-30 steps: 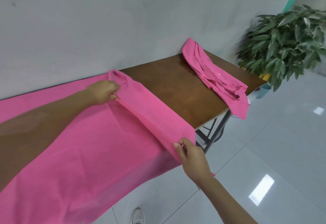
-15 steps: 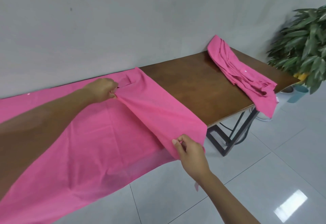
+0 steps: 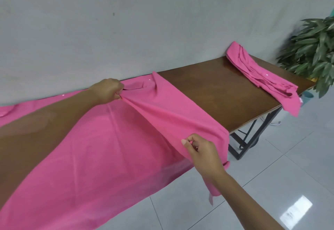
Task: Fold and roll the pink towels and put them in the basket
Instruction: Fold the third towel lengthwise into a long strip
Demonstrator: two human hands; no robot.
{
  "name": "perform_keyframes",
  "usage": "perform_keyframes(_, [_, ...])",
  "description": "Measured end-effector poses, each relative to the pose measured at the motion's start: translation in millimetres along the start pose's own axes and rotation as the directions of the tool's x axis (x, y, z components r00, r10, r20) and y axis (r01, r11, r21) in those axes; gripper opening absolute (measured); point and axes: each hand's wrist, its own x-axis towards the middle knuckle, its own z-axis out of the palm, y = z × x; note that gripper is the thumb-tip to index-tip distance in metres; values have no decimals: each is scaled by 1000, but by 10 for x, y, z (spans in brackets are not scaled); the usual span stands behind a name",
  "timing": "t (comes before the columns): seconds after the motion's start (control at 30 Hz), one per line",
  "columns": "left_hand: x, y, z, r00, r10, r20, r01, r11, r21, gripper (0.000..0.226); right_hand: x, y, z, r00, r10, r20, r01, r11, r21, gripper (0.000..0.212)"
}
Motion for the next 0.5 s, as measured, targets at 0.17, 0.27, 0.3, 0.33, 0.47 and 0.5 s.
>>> perform_keyframes(0.17, [-449, -566, 30, 998, 57, -21, -57, 998, -16, 31, -197, -595, 521, 998, -2, -57, 0, 999, -37, 29])
perform_keyframes(0.27, [-721, -918, 46, 996, 85, -35, -86, 996, -31, 27, -360, -948, 870, 997, -10, -80, 5, 998, -57, 28])
perform_keyframes(0.3, [-844, -1062, 42, 994, 97, -40, -99, 994, -36, 24, -430, -1101, 1020, 996, -8, -88, 3, 999, -52, 27])
perform_keyframes(0.33, [-896, -1144, 34, 992, 111, -52, -113, 993, -37, 19, -474, -1208, 1088, 996, -2, -93, -2, 999, -36, 26])
perform_keyframes(0.47, [-1242, -1554, -11, 989, 123, -88, -128, 990, -52, 12, -652, -1729, 1505, 998, 8, -65, -9, 1000, -11, 24])
perform_keyframes(0.5, [-1343, -1665, -17, 989, 119, -90, -124, 991, -55, 11, -696, -1853, 1619, 999, 5, -49, -5, 1000, -11, 24])
